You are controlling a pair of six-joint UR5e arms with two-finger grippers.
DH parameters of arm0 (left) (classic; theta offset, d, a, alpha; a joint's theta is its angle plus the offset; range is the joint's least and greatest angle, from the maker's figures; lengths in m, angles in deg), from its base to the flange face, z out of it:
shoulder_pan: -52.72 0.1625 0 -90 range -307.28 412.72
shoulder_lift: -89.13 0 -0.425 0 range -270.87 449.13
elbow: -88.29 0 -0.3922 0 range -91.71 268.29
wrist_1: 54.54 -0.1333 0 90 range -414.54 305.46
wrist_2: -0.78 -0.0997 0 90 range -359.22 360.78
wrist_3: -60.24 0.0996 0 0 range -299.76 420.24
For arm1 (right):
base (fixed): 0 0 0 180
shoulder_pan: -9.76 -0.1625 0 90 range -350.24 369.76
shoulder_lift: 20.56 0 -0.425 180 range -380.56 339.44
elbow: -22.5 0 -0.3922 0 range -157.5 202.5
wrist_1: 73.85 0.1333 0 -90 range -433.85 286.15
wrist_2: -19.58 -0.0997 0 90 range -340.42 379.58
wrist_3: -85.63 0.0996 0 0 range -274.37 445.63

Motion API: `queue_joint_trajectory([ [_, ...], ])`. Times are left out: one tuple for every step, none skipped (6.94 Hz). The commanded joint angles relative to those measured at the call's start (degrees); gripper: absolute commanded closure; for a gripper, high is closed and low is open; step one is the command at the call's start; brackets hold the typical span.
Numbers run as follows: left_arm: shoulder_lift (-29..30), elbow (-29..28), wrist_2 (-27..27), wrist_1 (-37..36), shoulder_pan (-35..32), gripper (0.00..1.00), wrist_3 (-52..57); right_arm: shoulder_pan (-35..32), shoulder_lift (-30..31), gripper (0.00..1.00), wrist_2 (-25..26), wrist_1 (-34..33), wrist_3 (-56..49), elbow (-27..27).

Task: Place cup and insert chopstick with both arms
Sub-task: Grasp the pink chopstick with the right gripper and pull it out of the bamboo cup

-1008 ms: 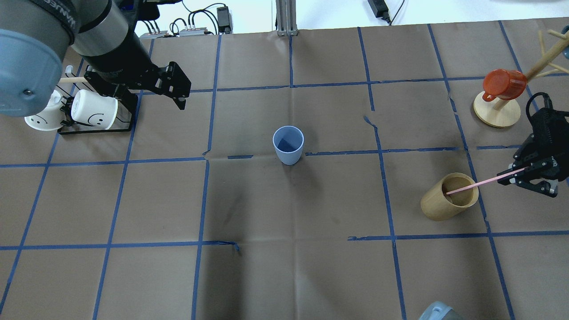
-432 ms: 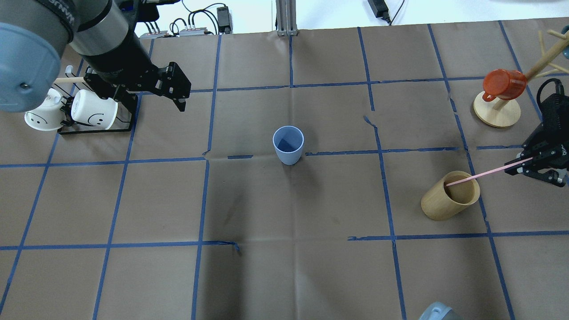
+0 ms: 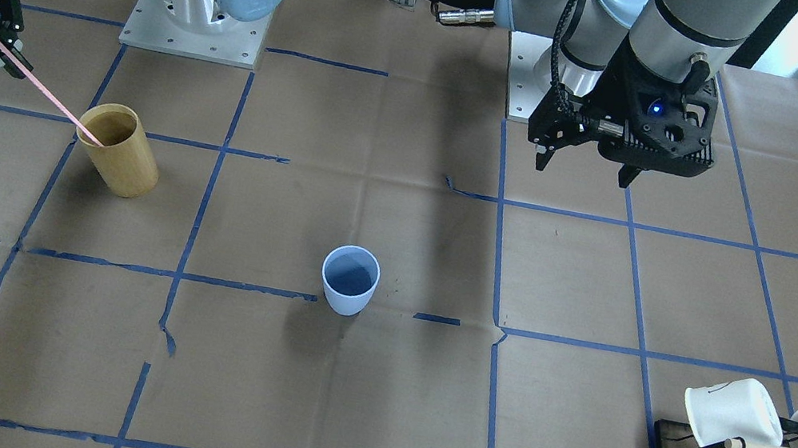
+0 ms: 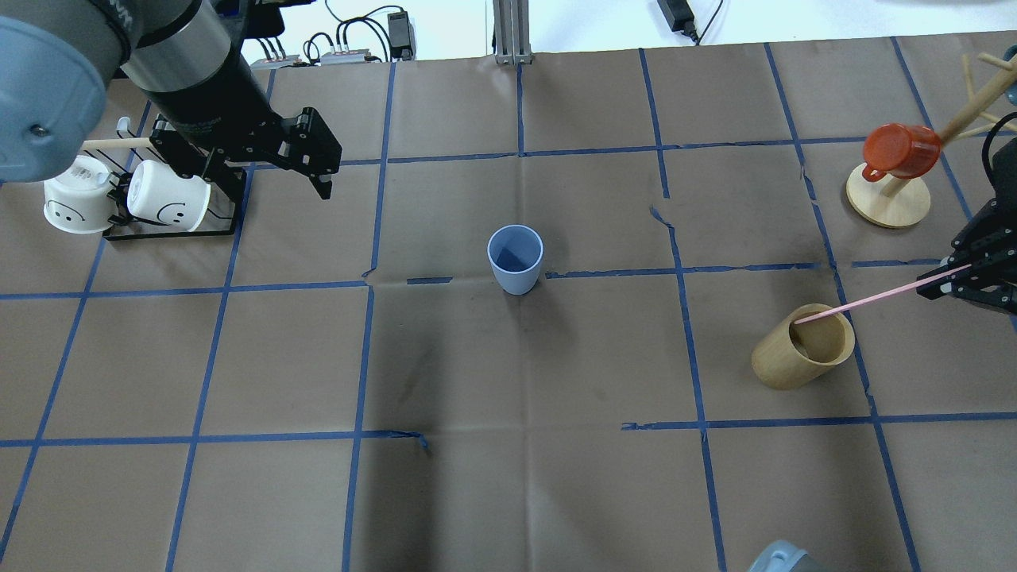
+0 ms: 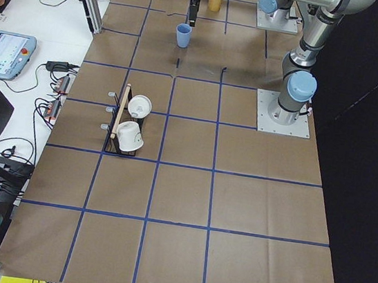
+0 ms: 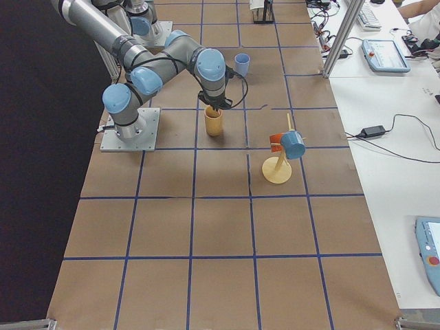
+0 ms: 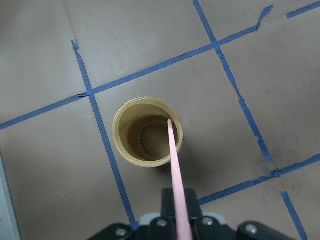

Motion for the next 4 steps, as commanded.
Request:
queue_joint_trajectory([
  [0.4, -0.4, 0.2, 0.2, 0.0, 0.00, 0.0, -0.9, 2.8, 0.94, 0.4, 8.8, 3.7, -5.1],
  [0.7, -0.4, 0.3, 0.1, -0.1, 0.00, -0.1, -1.6, 3.7, 0.94, 0.4, 10.4, 6.0, -7.1],
  [0.7, -0.4, 0.2, 0.1, 0.0, 0.00, -0.1, -3.1, 3.3, 0.94, 0.1, 10.6, 8.2, -9.3],
  [0.6, -0.4, 0.2, 0.1, -0.1, 0.00, -0.1, -4.8, 3.2, 0.94, -0.3, 10.8, 12.5, -11.0],
])
